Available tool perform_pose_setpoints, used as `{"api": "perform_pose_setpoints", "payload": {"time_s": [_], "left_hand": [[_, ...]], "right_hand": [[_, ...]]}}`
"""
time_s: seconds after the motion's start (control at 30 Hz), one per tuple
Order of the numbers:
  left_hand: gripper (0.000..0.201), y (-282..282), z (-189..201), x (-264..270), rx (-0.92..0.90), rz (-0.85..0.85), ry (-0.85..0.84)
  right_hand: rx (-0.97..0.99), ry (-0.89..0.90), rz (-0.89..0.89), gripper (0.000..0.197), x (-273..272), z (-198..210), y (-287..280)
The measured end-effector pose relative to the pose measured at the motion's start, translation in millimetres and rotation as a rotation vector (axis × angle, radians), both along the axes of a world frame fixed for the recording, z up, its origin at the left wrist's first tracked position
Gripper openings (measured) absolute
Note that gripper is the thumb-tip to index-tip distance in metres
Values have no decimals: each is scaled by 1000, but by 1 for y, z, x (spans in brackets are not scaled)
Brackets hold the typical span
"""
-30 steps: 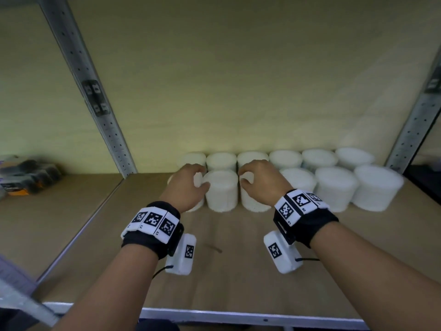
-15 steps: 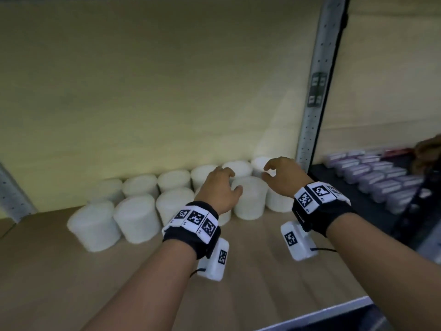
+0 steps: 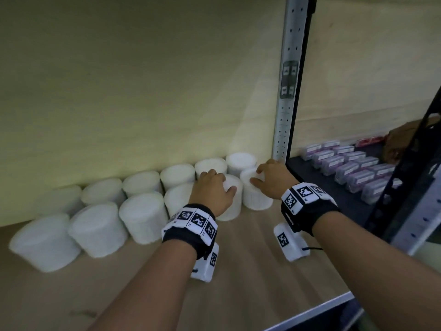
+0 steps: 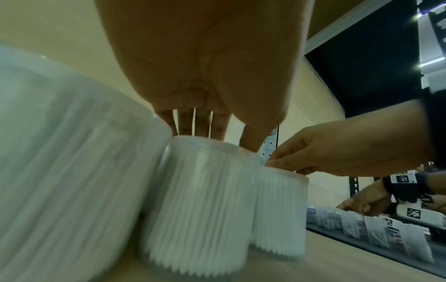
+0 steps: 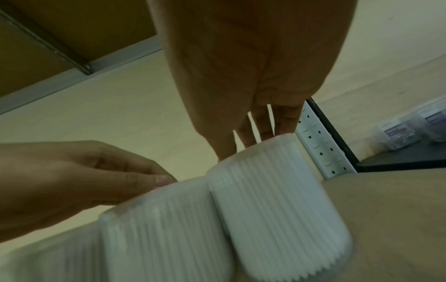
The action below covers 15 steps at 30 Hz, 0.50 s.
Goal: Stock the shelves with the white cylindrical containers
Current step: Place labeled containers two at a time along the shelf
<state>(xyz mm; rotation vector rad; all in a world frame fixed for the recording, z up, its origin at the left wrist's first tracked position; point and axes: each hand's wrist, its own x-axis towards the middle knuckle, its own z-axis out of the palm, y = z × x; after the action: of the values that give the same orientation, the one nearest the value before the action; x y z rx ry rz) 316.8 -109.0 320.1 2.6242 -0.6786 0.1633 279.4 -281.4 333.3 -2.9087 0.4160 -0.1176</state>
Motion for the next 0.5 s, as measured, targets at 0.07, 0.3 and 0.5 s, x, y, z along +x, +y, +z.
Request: {"api": "perform_pose_setpoints", "payload": {"time_s": [0.07, 0.3, 0.5], "left_hand": [[47, -1, 0, 0, -11, 0, 7], [47, -2, 0, 0, -52, 6, 46], [47, -1, -1, 0, -70, 7, 56]], "right_hand": [[1, -3, 3, 48, 0, 0, 1], [-8, 25, 15, 47, 0, 5, 0], [-5, 125, 16, 39, 8, 10, -1]]}}
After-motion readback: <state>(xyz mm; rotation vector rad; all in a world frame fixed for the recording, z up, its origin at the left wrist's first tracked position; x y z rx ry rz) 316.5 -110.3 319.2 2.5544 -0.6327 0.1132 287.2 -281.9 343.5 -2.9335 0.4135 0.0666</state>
